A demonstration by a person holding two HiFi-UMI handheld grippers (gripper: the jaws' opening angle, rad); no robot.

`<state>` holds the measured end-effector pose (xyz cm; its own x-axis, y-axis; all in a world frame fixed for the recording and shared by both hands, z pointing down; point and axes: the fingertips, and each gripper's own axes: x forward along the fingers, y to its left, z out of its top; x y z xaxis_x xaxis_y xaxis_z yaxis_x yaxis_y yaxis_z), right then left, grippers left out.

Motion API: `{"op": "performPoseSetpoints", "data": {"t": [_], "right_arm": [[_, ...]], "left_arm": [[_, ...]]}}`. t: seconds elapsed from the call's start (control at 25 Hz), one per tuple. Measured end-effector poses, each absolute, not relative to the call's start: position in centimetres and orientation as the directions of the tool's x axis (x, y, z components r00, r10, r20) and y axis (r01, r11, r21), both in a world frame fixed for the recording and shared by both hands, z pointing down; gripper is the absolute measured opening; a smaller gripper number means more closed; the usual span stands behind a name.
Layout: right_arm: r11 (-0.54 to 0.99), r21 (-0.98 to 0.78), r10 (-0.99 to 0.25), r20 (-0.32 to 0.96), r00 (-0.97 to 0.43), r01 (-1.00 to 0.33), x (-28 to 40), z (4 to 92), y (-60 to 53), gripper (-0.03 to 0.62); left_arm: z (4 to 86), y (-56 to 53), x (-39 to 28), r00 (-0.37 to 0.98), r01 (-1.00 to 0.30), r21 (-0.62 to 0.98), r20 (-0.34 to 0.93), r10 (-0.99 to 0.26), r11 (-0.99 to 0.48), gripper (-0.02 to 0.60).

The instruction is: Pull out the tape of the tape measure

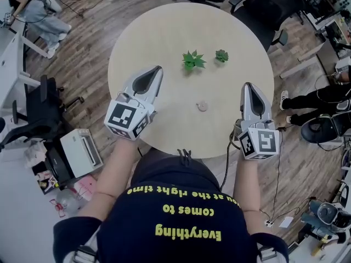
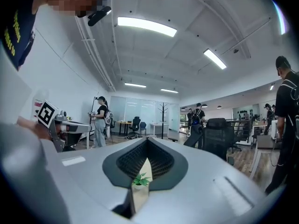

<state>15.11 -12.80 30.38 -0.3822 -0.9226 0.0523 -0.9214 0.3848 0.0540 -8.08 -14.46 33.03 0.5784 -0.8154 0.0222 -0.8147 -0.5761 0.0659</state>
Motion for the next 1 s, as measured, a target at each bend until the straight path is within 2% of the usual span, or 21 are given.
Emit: {"op": "performPoseSetpoints", "data": {"t": [1.0], "right_arm": [[0.337, 0.084, -0.939, -0.04, -0.341, -0.938, 14.6, 27.8, -12.2, 0.011]], "left_arm": [[33.0, -14.6, -8.5, 0.564, -0.825, 0.049, 0.008, -0.826, -0.563, 0.003]]}}
